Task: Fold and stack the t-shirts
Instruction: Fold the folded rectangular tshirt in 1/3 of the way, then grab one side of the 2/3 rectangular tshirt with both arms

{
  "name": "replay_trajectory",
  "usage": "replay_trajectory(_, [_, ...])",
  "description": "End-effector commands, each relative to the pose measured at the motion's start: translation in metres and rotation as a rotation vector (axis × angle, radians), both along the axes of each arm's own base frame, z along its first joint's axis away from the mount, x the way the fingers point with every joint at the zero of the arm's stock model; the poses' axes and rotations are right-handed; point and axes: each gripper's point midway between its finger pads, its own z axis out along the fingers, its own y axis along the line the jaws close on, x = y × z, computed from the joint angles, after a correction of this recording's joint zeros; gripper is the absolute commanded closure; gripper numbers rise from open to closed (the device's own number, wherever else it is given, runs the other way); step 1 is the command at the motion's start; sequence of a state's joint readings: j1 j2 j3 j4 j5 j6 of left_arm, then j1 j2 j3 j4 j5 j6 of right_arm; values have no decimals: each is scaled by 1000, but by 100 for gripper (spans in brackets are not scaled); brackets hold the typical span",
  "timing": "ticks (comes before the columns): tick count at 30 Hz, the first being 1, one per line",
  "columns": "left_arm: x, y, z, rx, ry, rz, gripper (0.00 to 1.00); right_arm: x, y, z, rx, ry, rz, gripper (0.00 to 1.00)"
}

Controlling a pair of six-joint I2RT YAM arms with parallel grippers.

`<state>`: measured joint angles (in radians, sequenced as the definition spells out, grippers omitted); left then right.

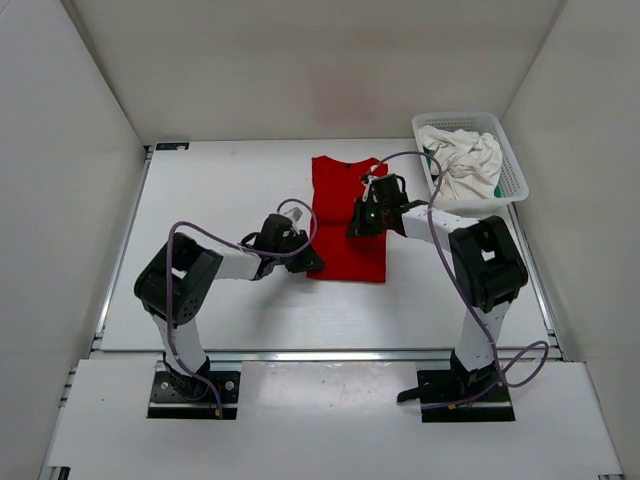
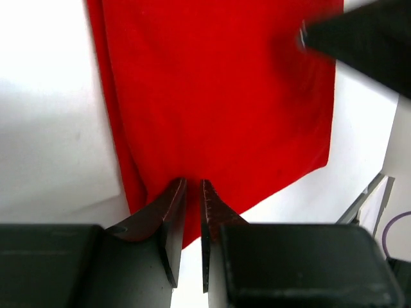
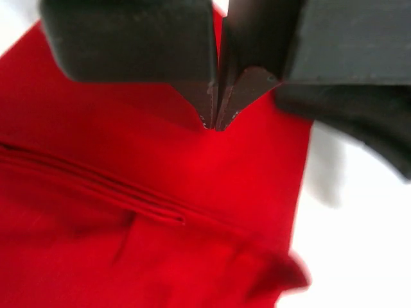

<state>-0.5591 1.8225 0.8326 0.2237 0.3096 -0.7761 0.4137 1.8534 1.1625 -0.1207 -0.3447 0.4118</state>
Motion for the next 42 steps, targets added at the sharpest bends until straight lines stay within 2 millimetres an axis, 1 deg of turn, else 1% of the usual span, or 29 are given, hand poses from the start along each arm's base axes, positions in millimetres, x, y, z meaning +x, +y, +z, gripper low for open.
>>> replay_trajectory(1, [-24,7,-5,13,4,-21,74,32,0,17,27,-73,3,100])
replay_trajectory(3, [-37,12,-5,-3,7,-21,75,49,-9,6,21,-54,-21,99])
replay_trajectory(4, [-47,12,-11,2,26,-32,75,53,-14,-6,19,-26,-36,100])
replay_trajectory(5, [-51,11,-9,-3,23,-37,75,59,-13,-2,33,-31,-27,100])
replay_trajectory(6, [-57,12,-7,-8,23,-45,75,64,-18,-11,34,-5,-33,100])
replay_trajectory(7, [-68,14,-14,0,46,-53,75,65,-20,-14,37,10,-39,99])
replay_trajectory(9, [-71,15,-3,-24,25,-55,73,62,-19,-13,47,20,-26,100])
replay_trajectory(10, [-71,17,0,-27,22,-53,73,63,-16,-3,59,-7,-31,100])
replay_trajectory(11, [-69,20,7,-29,10,-45,72,57,-21,-8,40,0,-45,100])
replay_trajectory(12, [-67,22,16,-36,-17,-41,70,58,-20,11,52,-47,-47,100])
replay_trajectory(13, [-62,26,30,-54,-42,-20,66,54,-18,23,51,-76,-49,100])
replay_trajectory(14, [-60,30,37,-54,-59,-8,63,52,-26,42,51,-116,-80,100])
replay_trajectory(15, [-61,35,39,-40,-61,-2,61,50,-31,48,53,-125,-93,100])
replay_trajectory(16, [-60,41,47,-44,-88,12,59,40,-36,59,70,-147,-110,100])
replay_trajectory(17, [-60,51,43,-29,-85,38,56,32,-44,70,96,-178,-138,100])
replay_trajectory(18, [-59,56,50,-28,-109,53,55,27,-47,71,93,-189,-149,99])
replay_trajectory(19, [-60,64,49,-23,-117,70,53,14,-59,74,96,-192,-179,98])
replay_trajectory(21, [-63,77,41,21,-121,88,47,-9,-64,75,138,-197,-183,95])
replay_trajectory(22, [-69,79,34,29,-99,79,46,-26,-68,69,162,-184,-185,92])
replay_trajectory(23, [-73,82,25,41,-78,78,46,-46,-70,54,159,-150,-190,87])
replay_trajectory(25, [-81,80,16,46,-49,47,42,-67,-73,47,158,-139,-180,77])
replay_trajectory(26, [-87,79,8,61,-28,37,42,-83,-75,36,136,-106,-170,70])
replay_trajectory(30, [-92,70,0,44,-3,16,40,-124,-80,9,113,-37,-136,61])
replay_trajectory(33, [-94,69,-4,57,6,14,40,-141,-80,-4,118,2,-130,54])
replay_trajectory(34, [-97,69,-8,61,19,5,40,-149,-81,-13,113,26,-128,53])
replay_trajectory(36, [-98,67,-10,67,19,7,40,-155,-82,-22,113,43,-133,52])
replay_trajectory(39, [-101,63,-12,69,24,-4,46,-163,-78,-33,131,78,-116,56])
replay_trajectory(40, [-100,62,-14,78,24,-3,48,-164,-78,-36,123,91,-122,58])
replay_trajectory(42, [-102,62,-17,84,35,-11,54,-160,-81,-39,116,93,-137,70])
